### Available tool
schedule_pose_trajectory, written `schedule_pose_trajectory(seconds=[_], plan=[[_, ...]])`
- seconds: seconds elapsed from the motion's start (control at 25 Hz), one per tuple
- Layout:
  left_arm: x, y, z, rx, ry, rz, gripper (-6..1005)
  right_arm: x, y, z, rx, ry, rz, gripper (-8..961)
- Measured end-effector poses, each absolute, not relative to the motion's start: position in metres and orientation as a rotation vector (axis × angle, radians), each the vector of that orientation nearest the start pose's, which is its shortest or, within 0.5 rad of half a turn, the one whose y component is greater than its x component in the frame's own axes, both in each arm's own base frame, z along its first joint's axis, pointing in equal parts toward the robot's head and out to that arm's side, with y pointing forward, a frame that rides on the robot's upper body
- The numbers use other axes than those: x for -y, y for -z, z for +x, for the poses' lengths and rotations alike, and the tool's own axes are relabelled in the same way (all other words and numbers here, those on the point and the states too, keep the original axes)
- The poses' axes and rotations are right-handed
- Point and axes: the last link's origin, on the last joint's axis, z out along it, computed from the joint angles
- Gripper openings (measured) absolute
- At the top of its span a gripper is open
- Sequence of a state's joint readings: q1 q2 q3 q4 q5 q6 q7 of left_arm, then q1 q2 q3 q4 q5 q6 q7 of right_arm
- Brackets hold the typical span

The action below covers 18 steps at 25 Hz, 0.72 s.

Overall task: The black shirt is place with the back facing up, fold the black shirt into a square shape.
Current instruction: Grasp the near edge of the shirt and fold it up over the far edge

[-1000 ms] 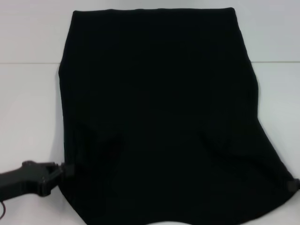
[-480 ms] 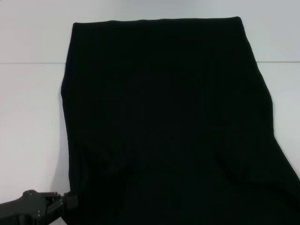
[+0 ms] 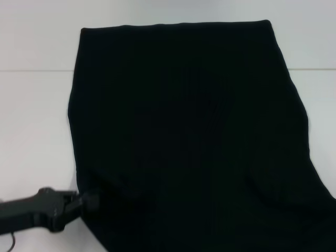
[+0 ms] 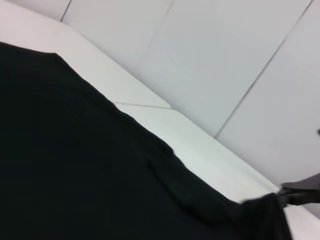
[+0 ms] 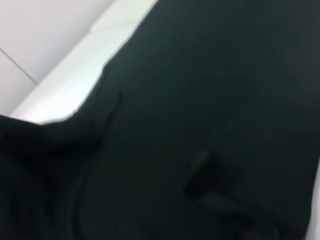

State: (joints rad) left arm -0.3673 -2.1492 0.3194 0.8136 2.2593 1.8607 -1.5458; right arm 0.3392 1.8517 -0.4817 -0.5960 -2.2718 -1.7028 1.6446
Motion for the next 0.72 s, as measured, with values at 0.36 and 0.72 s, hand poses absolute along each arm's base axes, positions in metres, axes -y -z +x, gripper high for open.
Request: schedule_pose_trajectory(seconds=[0.36,0.72], plan=[[-0.341,-0.042,-0.287,1.052,0.733,-2.490,20,-0.325,-0.095,0.341,-1.183,-0.531,-2.440,36],[-0.423,-0.060,-0.275,1.029,0.565,-2.253,19,-0.410,-0.067,0.295,-1.064,-0.519,-2.300,36]])
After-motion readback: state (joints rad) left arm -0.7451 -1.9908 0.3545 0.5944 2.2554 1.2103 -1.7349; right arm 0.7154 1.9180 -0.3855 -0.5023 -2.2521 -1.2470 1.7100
